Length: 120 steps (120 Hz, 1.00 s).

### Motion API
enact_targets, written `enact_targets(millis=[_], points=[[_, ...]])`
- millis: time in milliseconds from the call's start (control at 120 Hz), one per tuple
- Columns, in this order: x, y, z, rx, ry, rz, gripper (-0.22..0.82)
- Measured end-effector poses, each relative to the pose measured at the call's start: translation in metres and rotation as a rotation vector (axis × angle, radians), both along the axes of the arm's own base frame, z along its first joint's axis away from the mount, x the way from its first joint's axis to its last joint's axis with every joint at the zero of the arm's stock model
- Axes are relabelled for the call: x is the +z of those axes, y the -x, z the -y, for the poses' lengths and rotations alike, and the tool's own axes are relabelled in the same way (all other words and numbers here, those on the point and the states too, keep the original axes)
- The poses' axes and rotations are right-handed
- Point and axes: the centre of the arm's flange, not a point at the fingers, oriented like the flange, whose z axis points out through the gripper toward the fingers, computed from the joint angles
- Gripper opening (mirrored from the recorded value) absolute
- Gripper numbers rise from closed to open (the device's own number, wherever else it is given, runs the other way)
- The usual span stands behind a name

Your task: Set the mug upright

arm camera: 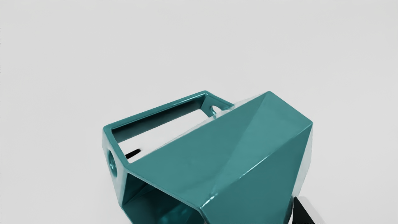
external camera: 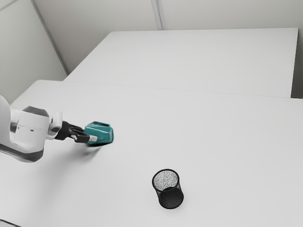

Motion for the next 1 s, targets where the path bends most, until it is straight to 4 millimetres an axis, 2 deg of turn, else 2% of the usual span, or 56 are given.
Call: enact_targets(millis=[250, 608, 708, 867, 942, 1000], points=[[0.009, -0.002, -0.002, -0.004, -0.016, 0.03, -0.09], [0.03, -0.006, -0.001, 0.004, -0.061, 0.078, -0.15], [0.049, -0.013, 0.0, -0.03, -0.112, 0.096, -0.16], [0.098, -0.027, 0.009, -0.205, -0.31, 0.061, -0.17], [0.117, -0.032, 0.019, -0.281, -0.415, 0.009, -0.18], [0.126, -0.039, 0.037, -0.333, -0.477, -0.036, -0.18]])
